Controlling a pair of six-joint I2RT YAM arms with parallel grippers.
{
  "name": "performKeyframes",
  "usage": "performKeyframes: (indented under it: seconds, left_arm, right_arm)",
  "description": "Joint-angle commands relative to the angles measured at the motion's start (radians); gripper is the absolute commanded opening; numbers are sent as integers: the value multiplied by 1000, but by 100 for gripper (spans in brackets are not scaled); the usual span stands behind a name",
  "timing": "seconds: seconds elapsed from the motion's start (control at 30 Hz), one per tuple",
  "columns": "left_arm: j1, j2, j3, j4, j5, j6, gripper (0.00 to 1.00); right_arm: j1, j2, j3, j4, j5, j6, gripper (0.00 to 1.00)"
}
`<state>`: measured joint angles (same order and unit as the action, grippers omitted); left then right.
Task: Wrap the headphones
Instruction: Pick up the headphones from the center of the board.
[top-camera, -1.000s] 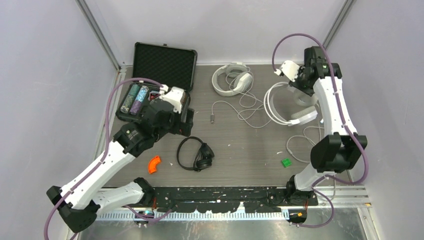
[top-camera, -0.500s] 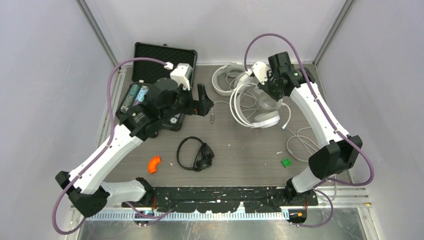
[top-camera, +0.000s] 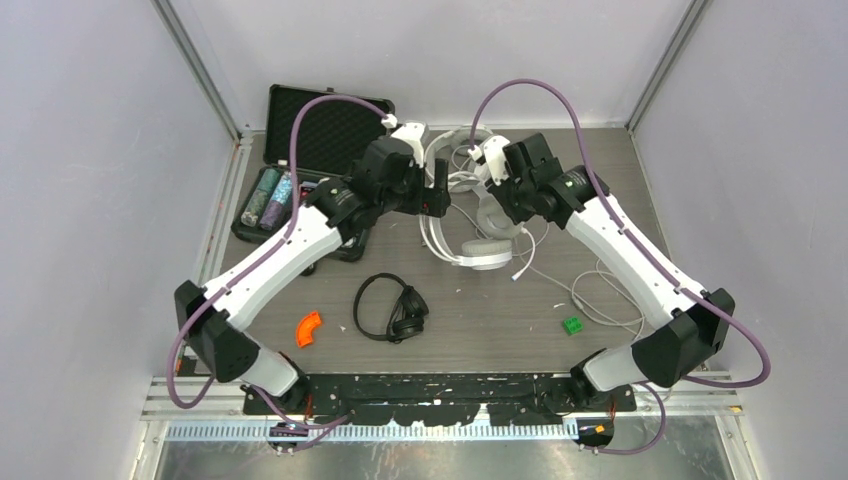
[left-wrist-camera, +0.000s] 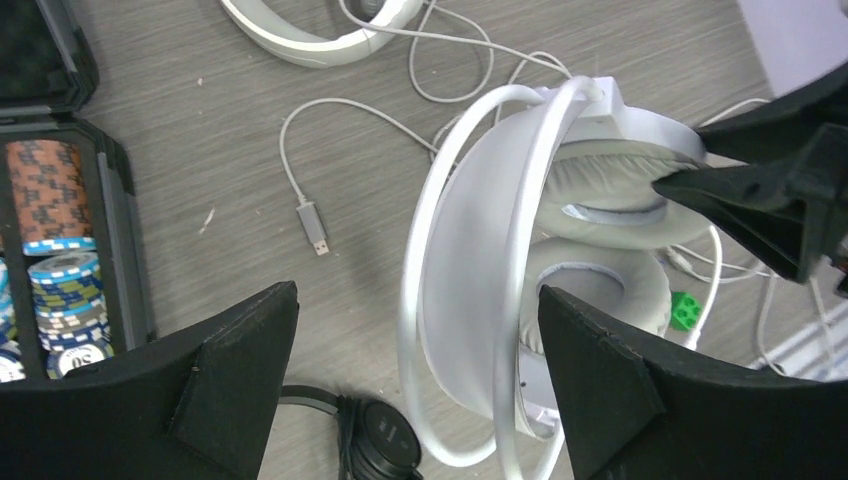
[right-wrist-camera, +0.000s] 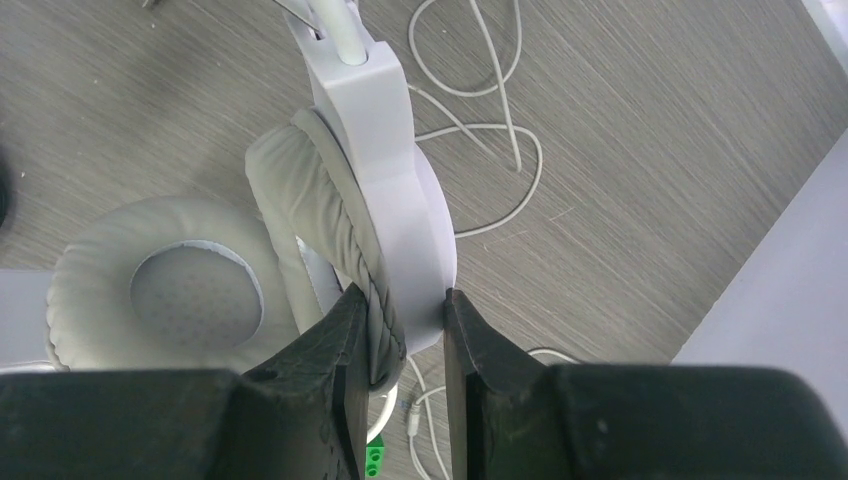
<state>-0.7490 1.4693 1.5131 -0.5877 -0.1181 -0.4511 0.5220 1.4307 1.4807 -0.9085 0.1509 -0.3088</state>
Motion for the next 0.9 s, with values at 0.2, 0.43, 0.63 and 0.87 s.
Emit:
performKeyframes:
  seconds: [0.2, 0.43, 0.63, 0.87]
  left_arm:
    - [-26, 74, 82, 1, -145, 131, 86]
    - [-59, 128, 89, 4, -193, 195, 86]
    - [-61, 151, 88, 25, -204, 214, 75]
    - [-62, 163, 97, 38, -204, 222, 59]
  right_arm:
    - [28, -50, -19, 112, 72, 131, 10]
    - [32, -26, -17, 111, 103, 150, 10]
    - [32, -17, -13, 109, 101, 153, 10]
    - [32, -14, -25, 110, 84, 174, 10]
